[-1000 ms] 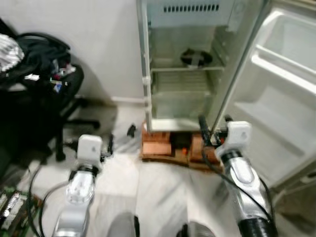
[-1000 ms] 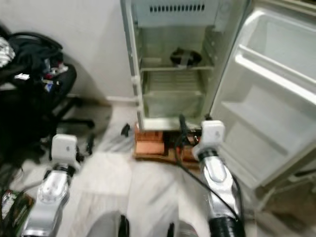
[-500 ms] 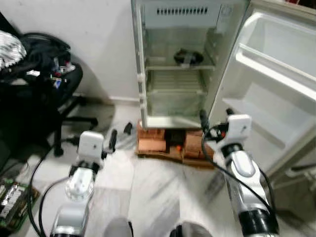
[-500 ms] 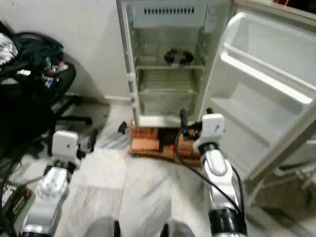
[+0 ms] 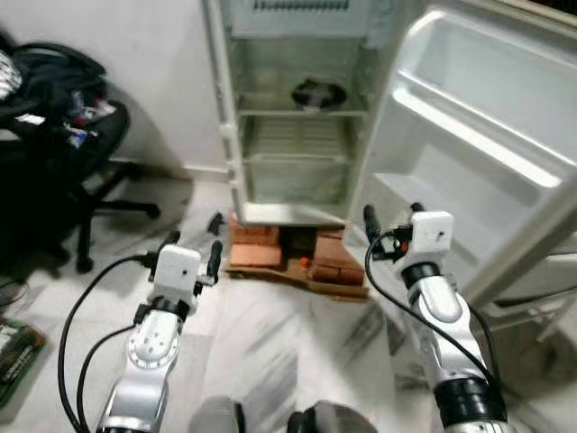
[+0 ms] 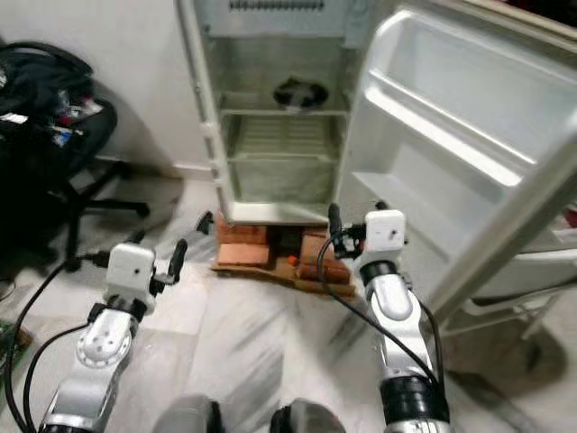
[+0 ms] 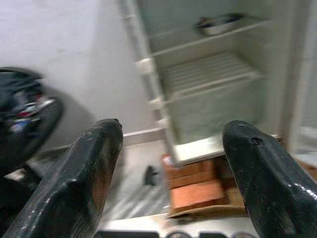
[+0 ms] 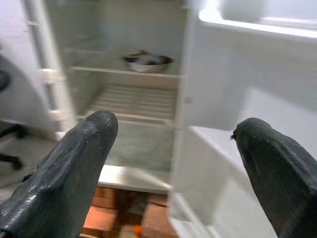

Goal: Restocking fridge

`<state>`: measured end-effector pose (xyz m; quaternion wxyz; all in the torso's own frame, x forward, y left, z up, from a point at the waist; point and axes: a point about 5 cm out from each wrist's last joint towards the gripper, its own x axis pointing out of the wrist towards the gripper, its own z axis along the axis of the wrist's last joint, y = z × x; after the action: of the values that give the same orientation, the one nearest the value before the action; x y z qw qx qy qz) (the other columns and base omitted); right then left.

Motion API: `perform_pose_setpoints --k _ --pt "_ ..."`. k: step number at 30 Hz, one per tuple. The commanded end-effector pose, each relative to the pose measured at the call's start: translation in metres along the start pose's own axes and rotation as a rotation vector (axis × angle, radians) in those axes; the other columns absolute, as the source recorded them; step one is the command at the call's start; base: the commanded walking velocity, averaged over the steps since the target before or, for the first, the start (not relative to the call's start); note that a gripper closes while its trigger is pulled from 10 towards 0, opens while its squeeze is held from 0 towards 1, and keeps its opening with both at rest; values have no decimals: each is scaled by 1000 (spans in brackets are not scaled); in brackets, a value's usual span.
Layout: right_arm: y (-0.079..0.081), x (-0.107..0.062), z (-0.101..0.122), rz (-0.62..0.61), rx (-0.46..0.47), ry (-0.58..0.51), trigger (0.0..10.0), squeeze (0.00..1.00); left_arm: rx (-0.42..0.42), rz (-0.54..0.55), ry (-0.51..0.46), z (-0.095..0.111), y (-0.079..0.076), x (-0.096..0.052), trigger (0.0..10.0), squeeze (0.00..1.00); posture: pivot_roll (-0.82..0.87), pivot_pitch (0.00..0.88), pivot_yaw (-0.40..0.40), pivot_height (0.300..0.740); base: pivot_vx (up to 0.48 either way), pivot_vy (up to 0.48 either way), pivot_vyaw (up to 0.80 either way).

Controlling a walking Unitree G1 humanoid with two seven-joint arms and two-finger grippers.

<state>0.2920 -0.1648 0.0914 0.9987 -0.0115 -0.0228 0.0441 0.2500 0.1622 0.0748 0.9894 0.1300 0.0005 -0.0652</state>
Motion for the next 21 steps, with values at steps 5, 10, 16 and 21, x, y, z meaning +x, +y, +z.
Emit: perform_pose_setpoints --k 5,10,16,21 --pt "8 4 2 25 30 -9 10000 0 15 -6 5 -1 3 0 10000 0 72 110 -5 740 0 -480 0" --pt "16 -5 -6 163 105 57 10000 0 15 -29 18 -3 -1 -2 10000 0 70 111 -2 740 0 -480 0" --pt "18 -9 -15 221 125 112 10000 0 12 -46 16 -4 -2 -1 10000 0 65 111 0 740 0 -480 0" --pt "26 -11 -19 322 121 157 10000 0 25 -59 17 -3 -4 0 10000 0 69 110 -1 740 0 -480 0"
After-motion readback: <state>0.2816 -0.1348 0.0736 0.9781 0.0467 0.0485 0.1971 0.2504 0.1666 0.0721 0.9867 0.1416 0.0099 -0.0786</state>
